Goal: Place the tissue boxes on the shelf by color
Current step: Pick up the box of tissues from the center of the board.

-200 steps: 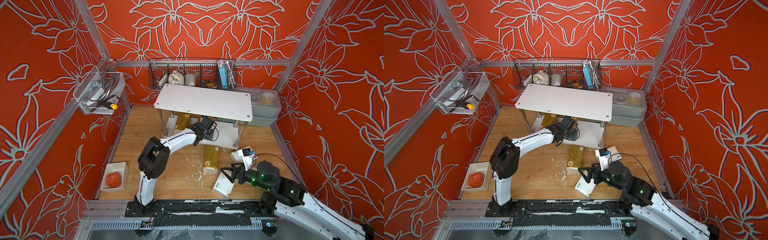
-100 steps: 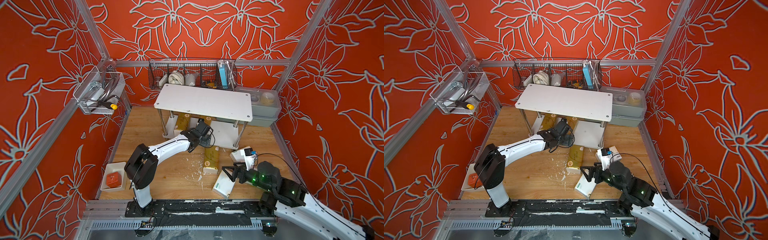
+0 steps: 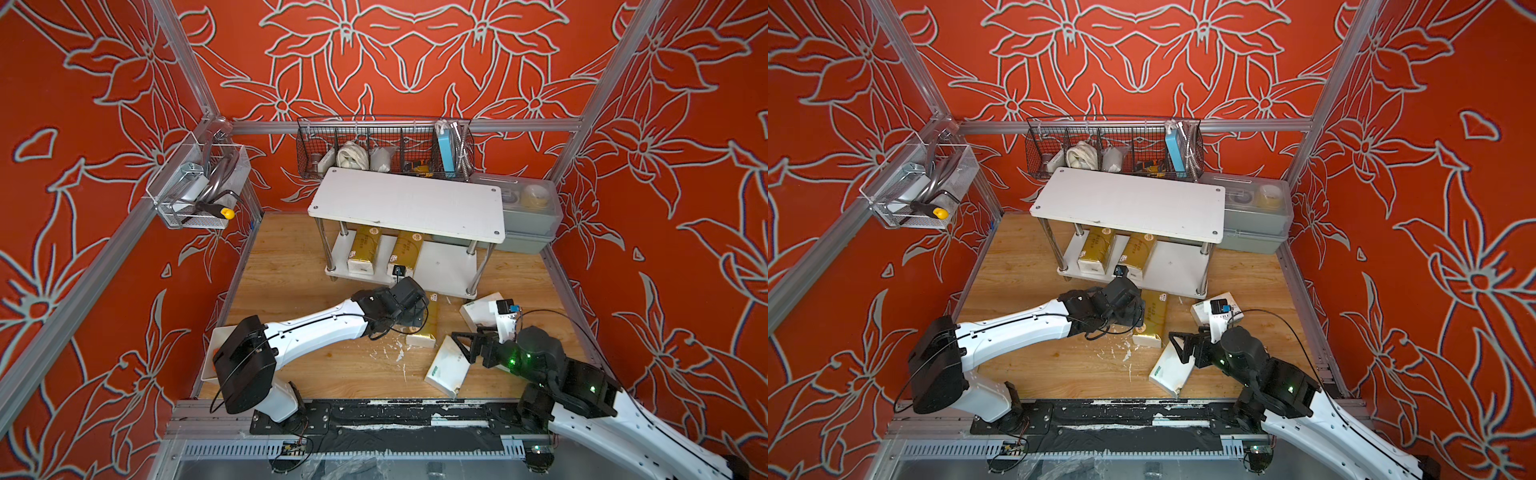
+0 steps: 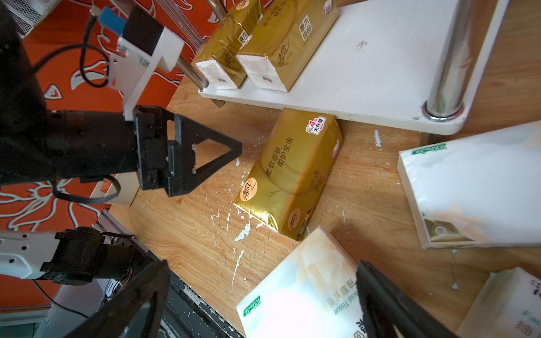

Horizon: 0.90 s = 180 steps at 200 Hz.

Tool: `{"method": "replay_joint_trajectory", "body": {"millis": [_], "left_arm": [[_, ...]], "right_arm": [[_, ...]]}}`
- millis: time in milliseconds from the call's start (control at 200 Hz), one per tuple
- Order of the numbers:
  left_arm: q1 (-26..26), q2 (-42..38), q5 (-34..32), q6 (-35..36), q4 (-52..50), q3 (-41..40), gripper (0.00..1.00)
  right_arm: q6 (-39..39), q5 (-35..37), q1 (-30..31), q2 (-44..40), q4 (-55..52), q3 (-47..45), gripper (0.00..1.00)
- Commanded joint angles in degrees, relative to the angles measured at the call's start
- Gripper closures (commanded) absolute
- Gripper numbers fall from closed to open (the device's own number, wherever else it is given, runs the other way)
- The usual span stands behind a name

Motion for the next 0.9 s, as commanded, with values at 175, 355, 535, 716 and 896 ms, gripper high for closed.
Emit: {"method": "replay_joint_trajectory", "body": {"millis": [175, 355, 535, 716, 896], "left_arm": [[-5.5, 3.7, -0.2, -9.8, -2.7, 0.7, 0.01], [-7.8, 7.3, 0.2, -10.9, -2.1, 3.6, 0.01], [-9.0, 10.8, 1.2, -11.2, -1.5, 6.4, 0.01], [-9.5, 12.6, 2.3, -11.8, -0.9, 7.0, 0.01], [-9.6, 14.7, 2.8, -12.1, -0.5, 7.0, 0.01]], "right_arm": [[1.8, 4.4, 0.2, 0.3, -6.7, 1.1, 0.01], [2.7, 5.0, 0.2, -0.6, -9.3, 1.2, 0.01], [3.2, 5.2, 0.2, -1.7, -11.1, 1.2, 0.01], [3.3, 5.2, 0.2, -1.9, -11.6, 1.1, 0.01], [3.3, 5.2, 0.2, -1.9, -11.6, 1.1, 0.01]]}}
